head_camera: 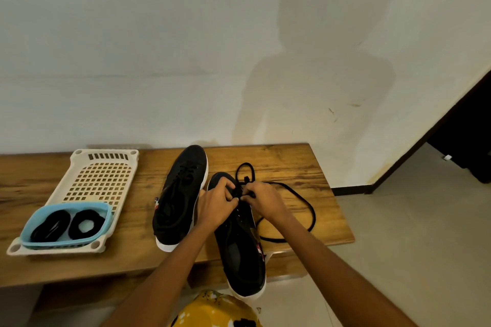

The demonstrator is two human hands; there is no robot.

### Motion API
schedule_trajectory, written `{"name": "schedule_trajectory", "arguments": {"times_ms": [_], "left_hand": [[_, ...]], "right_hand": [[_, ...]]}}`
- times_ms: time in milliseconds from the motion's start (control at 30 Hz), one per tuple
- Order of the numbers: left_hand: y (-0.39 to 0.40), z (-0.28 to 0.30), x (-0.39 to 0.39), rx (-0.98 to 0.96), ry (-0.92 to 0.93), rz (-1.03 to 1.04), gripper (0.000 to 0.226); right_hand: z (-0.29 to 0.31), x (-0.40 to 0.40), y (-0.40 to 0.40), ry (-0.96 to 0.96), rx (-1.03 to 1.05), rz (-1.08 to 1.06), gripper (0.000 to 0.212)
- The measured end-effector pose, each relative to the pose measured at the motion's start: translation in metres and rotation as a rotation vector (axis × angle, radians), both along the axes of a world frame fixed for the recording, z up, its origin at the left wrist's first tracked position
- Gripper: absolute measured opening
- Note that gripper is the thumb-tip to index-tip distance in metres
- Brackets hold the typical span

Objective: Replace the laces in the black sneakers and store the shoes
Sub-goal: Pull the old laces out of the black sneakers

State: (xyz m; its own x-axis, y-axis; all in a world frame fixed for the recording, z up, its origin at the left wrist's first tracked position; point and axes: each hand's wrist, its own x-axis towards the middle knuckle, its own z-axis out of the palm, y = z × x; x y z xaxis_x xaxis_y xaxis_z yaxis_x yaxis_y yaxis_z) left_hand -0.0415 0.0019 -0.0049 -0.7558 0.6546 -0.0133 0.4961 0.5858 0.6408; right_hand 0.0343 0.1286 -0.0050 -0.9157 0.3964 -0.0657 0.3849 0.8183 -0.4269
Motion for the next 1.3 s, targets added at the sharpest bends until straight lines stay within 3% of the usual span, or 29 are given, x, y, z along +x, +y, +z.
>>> {"name": "schedule_trajectory", "arguments": {"times_ms": [100, 267, 333, 400, 467, 533, 567, 633, 733, 800, 833, 967, 1067, 1133, 1300], "left_hand": [[0.0, 0.0, 0.001, -0.038, -0.048, 0.001, 0.026], [0.0, 0.002, 0.0, -0.064, -0.079, 0.008, 0.024], [0.0, 0.002, 0.0, -0.072, -0.089, 0.009, 0.025], [-0.001, 0.001, -0.001, -0.074, -0.094, 0.009, 0.025], [-0.001, 0.0, -0.002, -0.076, -0.096, 0.008, 0.025], [0.0, -0.001, -0.002, -0.065, -0.094, 0.011, 0.026], [0.0, -0.001, -0.002, -0.056, -0.096, 0.013, 0.026], [-0.001, -0.001, -0.002, -0.034, -0.103, 0.02, 0.025], [-0.002, -0.003, -0.001, -0.007, -0.097, 0.029, 0.023], [-0.002, -0.004, 0.0, 0.01, -0.079, 0.04, 0.023], [-0.002, -0.004, 0.0, 0.018, -0.071, 0.047, 0.023], [0.0, -0.003, 0.002, 0.005, -0.052, 0.068, 0.022], [0.004, -0.001, 0.005, -0.049, -0.056, 0.073, 0.023], [0.005, 0.001, 0.004, -0.082, -0.077, 0.054, 0.026], [0.002, 0.004, 0.005, -0.133, -0.061, 0.033, 0.027]], "right_hand": [[0.008, -0.002, 0.008, 0.075, 0.023, -0.033, 0.014], [0.045, -0.003, 0.063, 0.516, -0.263, -0.54, 0.007], [0.064, -0.004, 0.086, 0.737, -0.503, -0.763, 0.017], [0.083, -0.002, 0.099, 1.004, -0.898, -0.947, 0.02], [0.093, -0.003, 0.099, 1.168, -1.249, -0.98, 0.014], [0.091, -0.005, 0.085, 1.156, -1.403, -0.892, 0.012], [0.085, -0.005, 0.076, 1.058, -1.386, -0.847, 0.011], [0.066, -0.006, 0.052, 0.694, -1.152, -0.734, 0.002], [0.025, -0.006, 0.023, 0.159, -0.644, -0.33, 0.022], [0.0, -0.008, 0.009, -0.08, -0.346, -0.05, 0.036], [-0.006, -0.008, 0.004, -0.136, -0.246, -0.007, 0.038], [0.0, -0.004, 0.0, -0.121, -0.079, -0.064, 0.023], [0.013, -0.003, 0.006, -0.039, -0.072, -0.091, 0.022], [0.028, -0.005, 0.015, 0.106, -0.124, -0.197, 0.023], [0.099, -0.005, 0.056, 0.654, -0.53, -0.527, 0.014]]}}
